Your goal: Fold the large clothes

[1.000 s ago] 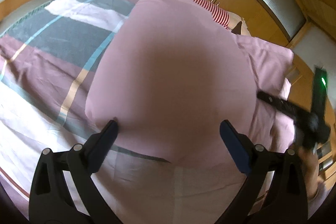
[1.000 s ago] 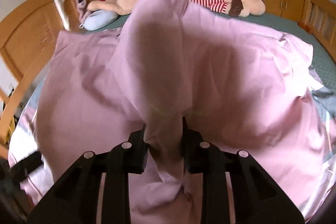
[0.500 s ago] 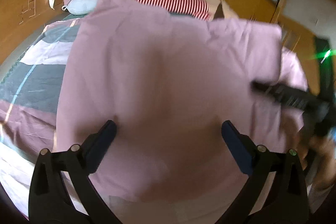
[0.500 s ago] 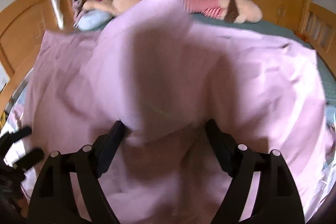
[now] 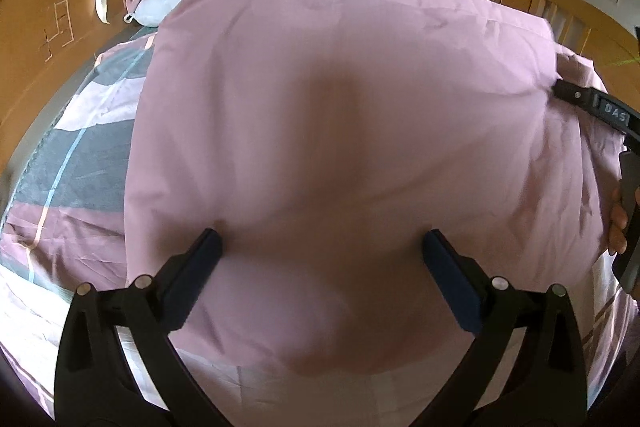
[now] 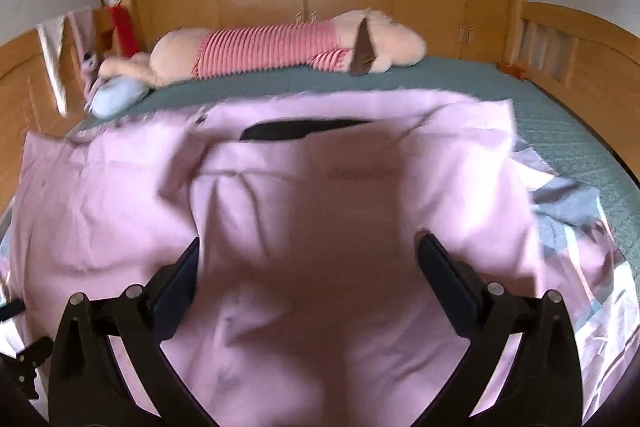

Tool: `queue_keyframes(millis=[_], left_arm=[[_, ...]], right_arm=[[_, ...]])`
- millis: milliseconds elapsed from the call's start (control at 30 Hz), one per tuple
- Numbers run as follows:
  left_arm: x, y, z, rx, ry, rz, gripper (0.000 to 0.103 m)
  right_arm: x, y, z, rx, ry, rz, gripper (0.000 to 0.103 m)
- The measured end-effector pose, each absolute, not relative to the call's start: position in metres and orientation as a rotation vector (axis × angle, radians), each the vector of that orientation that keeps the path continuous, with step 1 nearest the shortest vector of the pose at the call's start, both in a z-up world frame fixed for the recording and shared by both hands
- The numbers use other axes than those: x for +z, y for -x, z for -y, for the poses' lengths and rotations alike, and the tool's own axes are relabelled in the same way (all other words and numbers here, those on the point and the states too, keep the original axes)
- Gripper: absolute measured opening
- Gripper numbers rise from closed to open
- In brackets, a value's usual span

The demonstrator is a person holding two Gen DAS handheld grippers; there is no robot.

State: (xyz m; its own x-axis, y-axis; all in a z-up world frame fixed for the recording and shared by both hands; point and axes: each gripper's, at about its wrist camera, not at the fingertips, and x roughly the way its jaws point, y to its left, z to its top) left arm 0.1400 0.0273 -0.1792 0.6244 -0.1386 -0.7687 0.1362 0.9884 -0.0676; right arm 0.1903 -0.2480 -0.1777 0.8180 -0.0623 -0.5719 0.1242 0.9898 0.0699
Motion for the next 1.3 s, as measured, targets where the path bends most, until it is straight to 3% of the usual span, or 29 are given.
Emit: queue_keyframes(millis=[133, 267, 433, 733, 1000, 1200, 1300], left_arm=[[-0.171, -0.139, -0.032, -0.151, 0.018, -0.846, 0.101], [-0.173, -0.141, -0.041, -0.125, 0.051, -0.865, 0.101], [-0.175, -0.142, -0.045, -0.131, 0.080, -0.872, 0.101], [-0.178, -0.143, -0.054, -0.086, 0.109, -0.869, 0.101], [-0.166, -0.140, -0.086, -0.122, 0.342, -0.813, 0.101], [-0.168, -0.141, -0.080, -0.120, 0.308, -0.830, 0.101], [-0.169, -0.141, -0.079, -0.119, 0.298, -0.834, 0.101]], right_arm=[[-0.178, -0.186, 0.251, -0.100, -0.082, -0.577, 0.102], [-0.166, -0.158, 0.277, -0.077, -0.256, -0.428, 0.102], [-0.190, -0.189, 0.297, -0.220, -0.198, -0.631, 0.102], [-0.238, -0.204, 0.347, -0.299, -0.415, -0.772, 0.102], [-0.168, -0.148, 0.260, -0.151, -0.265, -0.497, 0.102], [-0.143, -0.116, 0.241, -0.318, -0.207, -0.296, 0.102], [-0.140, -0.114, 0.235, -0.236, -0.219, -0.296, 0.102]])
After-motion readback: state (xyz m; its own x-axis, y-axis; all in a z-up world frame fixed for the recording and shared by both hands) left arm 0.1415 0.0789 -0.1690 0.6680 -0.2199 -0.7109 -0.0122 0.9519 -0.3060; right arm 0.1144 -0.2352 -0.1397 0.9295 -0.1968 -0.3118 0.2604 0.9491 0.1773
